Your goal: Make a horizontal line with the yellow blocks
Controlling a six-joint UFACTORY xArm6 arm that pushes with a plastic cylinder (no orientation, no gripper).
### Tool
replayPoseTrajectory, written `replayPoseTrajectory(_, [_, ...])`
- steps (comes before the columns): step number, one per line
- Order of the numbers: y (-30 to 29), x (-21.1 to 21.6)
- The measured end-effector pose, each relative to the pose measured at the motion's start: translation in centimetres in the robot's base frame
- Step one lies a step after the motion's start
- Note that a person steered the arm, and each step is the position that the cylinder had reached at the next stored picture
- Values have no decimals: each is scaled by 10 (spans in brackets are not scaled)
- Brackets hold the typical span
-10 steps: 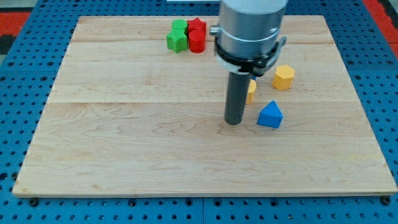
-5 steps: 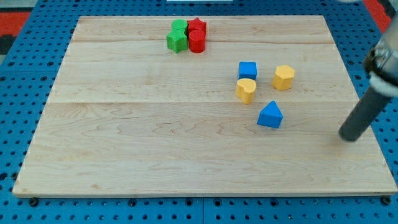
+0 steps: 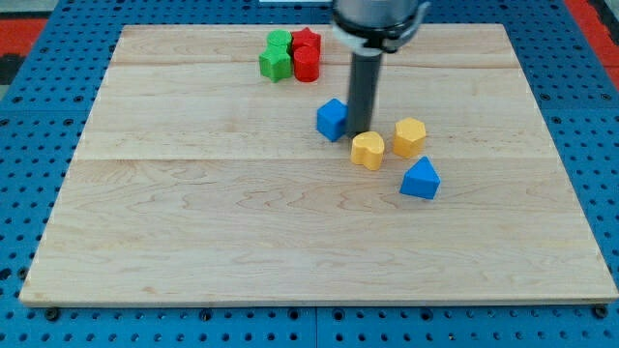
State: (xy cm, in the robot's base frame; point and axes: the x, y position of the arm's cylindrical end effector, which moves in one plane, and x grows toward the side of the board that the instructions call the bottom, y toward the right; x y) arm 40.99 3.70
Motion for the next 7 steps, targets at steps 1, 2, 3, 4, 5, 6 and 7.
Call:
replayPoseTrajectory(1, [-8,25])
replayPoseTrajectory(2, [-9,-3])
replayPoseTrajectory(3, [28,-6])
replayPoseTrajectory(4, [64,-15])
replayPoseTrajectory(5, [125,-15])
replayPoseTrajectory(6, [153,-22])
replayPoseTrajectory(7, [195,-12])
